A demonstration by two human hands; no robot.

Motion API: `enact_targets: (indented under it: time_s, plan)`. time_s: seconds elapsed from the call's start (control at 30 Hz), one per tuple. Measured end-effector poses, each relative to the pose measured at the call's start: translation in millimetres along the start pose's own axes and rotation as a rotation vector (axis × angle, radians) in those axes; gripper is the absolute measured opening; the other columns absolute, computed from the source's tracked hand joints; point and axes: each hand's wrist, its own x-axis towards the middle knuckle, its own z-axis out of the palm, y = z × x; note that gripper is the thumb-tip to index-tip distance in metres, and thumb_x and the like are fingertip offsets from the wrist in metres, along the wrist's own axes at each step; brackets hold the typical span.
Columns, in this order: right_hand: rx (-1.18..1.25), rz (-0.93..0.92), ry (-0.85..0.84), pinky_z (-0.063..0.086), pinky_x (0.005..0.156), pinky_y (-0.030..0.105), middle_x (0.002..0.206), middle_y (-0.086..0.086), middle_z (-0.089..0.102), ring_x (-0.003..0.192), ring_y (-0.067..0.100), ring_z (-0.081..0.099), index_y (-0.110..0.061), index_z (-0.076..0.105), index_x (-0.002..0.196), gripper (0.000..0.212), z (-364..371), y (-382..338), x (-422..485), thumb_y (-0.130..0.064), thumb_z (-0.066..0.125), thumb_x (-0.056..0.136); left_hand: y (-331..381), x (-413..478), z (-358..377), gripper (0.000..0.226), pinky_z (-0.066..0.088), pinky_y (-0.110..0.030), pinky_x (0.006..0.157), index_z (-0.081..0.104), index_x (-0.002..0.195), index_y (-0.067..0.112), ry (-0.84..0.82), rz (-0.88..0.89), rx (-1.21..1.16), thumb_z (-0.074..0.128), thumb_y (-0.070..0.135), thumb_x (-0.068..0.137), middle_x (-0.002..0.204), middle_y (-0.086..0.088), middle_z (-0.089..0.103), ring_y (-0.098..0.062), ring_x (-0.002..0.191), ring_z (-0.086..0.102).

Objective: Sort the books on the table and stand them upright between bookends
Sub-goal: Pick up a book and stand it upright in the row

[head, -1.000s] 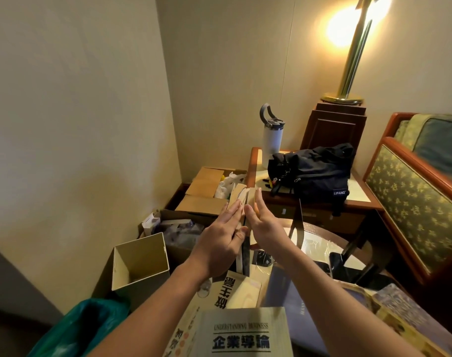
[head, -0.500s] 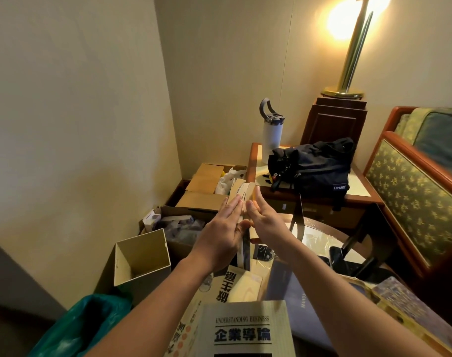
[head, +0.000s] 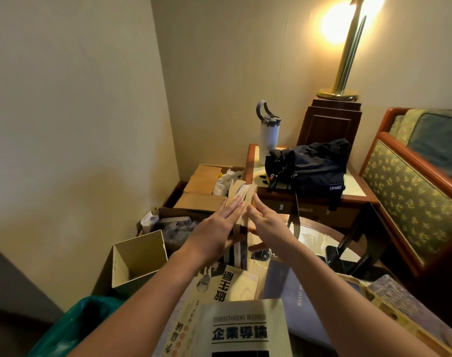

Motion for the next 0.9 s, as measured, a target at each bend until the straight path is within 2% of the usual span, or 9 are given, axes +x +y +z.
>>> enact_targets:
  time_s: [0.1, 0.33, 0.4, 0.47, 0.53, 0.6, 0.67, 0.8, 0.9]
  plan:
    - [0.005, 0.043, -0.004, 0.061, 0.073, 0.053, 0.155, 0.001, 0.04, 0.127, 0.033, 0.054, -0.052, 0.01, 0.154, 0.065, 4, 0, 0, -0.05, 0.047, 0.1, -6, 1, -3, 0.091, 0.048, -0.045, 0.107, 0.008, 0.158, 0.029, 0.019, 0.039, 0.115, 0.065, 0.002, 0.092, 0.165, 0.013, 0.0, -0.02, 0.152, 0.012]
    - [-0.01, 0.043, -0.022, 0.062, 0.068, 0.053, 0.158, 0.002, 0.037, 0.128, 0.038, 0.052, -0.058, 0.013, 0.15, 0.062, 8, 1, 3, -0.054, 0.048, 0.099, -11, -1, -4, 0.086, 0.045, -0.043, 0.109, 0.011, 0.157, 0.025, 0.046, 0.075, 0.119, 0.063, 0.001, 0.093, 0.165, 0.008, 0.007, -0.022, 0.151, 0.016]
    - [-0.038, 0.026, -0.026, 0.062, 0.074, 0.049, 0.154, -0.002, 0.039, 0.131, 0.037, 0.049, -0.056, 0.012, 0.151, 0.064, 5, 1, 1, -0.055, 0.048, 0.098, -7, -2, -2, 0.086, 0.043, -0.045, 0.112, 0.011, 0.157, 0.027, 0.054, 0.053, 0.096, 0.064, 0.005, 0.093, 0.165, 0.008, 0.008, -0.023, 0.152, 0.013]
    - [-0.057, -0.016, -0.024, 0.058, 0.084, 0.036, 0.153, -0.002, 0.041, 0.134, 0.027, 0.048, -0.048, 0.012, 0.155, 0.065, 3, 0, -5, -0.05, 0.048, 0.1, -2, -5, 1, 0.085, 0.032, -0.048, 0.118, 0.007, 0.155, 0.028, 0.062, 0.031, 0.093, 0.064, 0.011, 0.094, 0.165, 0.006, 0.005, -0.024, 0.153, 0.007]
    - [-0.066, -0.051, -0.015, 0.053, 0.087, 0.024, 0.154, 0.001, 0.042, 0.132, 0.018, 0.048, -0.041, 0.014, 0.157, 0.064, 0, 0, -15, -0.044, 0.047, 0.103, 4, -9, 3, 0.084, 0.019, -0.051, 0.123, 0.007, 0.155, 0.028, 0.074, 0.026, 0.101, 0.065, 0.019, 0.094, 0.166, 0.003, 0.004, -0.024, 0.153, 0.0]
    - [-0.04, -0.071, 0.005, 0.053, 0.098, 0.033, 0.154, 0.001, 0.043, 0.135, 0.019, 0.047, -0.035, 0.019, 0.158, 0.061, -3, 1, -25, -0.04, 0.047, 0.104, 11, -15, 4, 0.08, 0.013, -0.053, 0.123, 0.011, 0.157, 0.027, 0.083, 0.02, 0.117, 0.062, 0.033, 0.096, 0.166, 0.002, 0.004, -0.024, 0.153, -0.003]
    - [-0.052, -0.099, 0.035, 0.046, 0.108, 0.039, 0.153, 0.0, 0.045, 0.136, 0.018, 0.047, -0.032, 0.029, 0.155, 0.056, -7, 1, -36, -0.04, 0.047, 0.104, 19, -22, 4, 0.076, 0.009, -0.054, 0.123, 0.011, 0.157, 0.025, 0.076, 0.008, 0.13, 0.055, 0.045, 0.098, 0.166, 0.001, 0.002, -0.025, 0.153, -0.005]
    - [-0.093, -0.11, 0.07, 0.045, 0.1, 0.026, 0.152, -0.001, 0.046, 0.135, 0.016, 0.047, -0.027, 0.037, 0.152, 0.051, -14, -1, -60, -0.04, 0.048, 0.104, 36, -37, 2, 0.074, 0.004, -0.055, 0.123, 0.011, 0.158, 0.023, 0.079, 0.0, 0.137, 0.042, 0.056, 0.1, 0.165, 0.002, 0.0, -0.025, 0.153, -0.008]
    - [-0.095, -0.101, 0.091, 0.047, 0.106, 0.038, 0.155, 0.003, 0.042, 0.138, 0.023, 0.045, -0.028, 0.037, 0.152, 0.054, -20, 0, -81, -0.044, 0.049, 0.102, 49, -52, 2, 0.072, 0.004, -0.055, 0.123, 0.012, 0.158, 0.024, 0.081, -0.005, 0.11, 0.041, 0.056, 0.1, 0.166, 0.002, 0.001, -0.023, 0.153, -0.007]
